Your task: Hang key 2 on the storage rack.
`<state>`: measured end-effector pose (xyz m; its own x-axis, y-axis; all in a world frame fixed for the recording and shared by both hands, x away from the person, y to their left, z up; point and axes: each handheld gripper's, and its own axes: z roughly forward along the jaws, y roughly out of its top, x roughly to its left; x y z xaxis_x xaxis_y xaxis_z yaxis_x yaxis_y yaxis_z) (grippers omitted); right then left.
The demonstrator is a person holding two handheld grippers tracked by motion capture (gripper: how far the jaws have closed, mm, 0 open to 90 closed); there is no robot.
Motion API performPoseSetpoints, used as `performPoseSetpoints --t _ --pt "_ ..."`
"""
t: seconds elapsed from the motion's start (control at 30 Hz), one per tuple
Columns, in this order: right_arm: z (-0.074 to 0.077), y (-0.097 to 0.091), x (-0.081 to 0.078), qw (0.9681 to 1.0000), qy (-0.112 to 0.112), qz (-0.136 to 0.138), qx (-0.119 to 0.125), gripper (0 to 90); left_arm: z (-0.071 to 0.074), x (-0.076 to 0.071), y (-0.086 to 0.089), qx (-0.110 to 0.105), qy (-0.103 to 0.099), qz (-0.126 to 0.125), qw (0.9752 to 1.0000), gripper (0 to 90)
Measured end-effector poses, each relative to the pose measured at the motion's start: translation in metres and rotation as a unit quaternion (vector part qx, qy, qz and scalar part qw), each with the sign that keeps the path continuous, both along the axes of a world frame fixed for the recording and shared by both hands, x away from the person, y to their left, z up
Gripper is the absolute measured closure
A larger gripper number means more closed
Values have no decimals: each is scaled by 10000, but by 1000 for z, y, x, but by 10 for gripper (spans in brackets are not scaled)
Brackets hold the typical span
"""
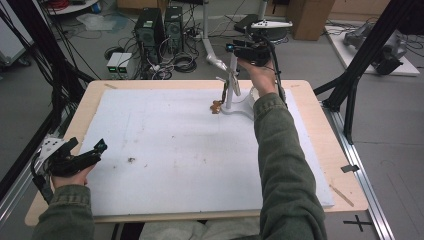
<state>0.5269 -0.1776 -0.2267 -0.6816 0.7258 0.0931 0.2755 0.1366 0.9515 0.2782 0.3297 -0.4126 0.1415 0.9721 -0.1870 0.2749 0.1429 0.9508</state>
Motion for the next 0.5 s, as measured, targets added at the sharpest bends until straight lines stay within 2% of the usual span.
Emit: performPoseSetpoints --t 0.1,0.3,0.5 --pt "-2 0 -2 9998 153 -43 -150 535 0 1 -1 -10 7 -15 10000 17" --pt "-6 -4 -12 9991 240 -224 -280 298 0 1 -1 -39 6 -15 10000 17" --pt "-4 -12 -24 9978 408 -294 -438 130 0 2 -3 -37 0 -40 10000 17"
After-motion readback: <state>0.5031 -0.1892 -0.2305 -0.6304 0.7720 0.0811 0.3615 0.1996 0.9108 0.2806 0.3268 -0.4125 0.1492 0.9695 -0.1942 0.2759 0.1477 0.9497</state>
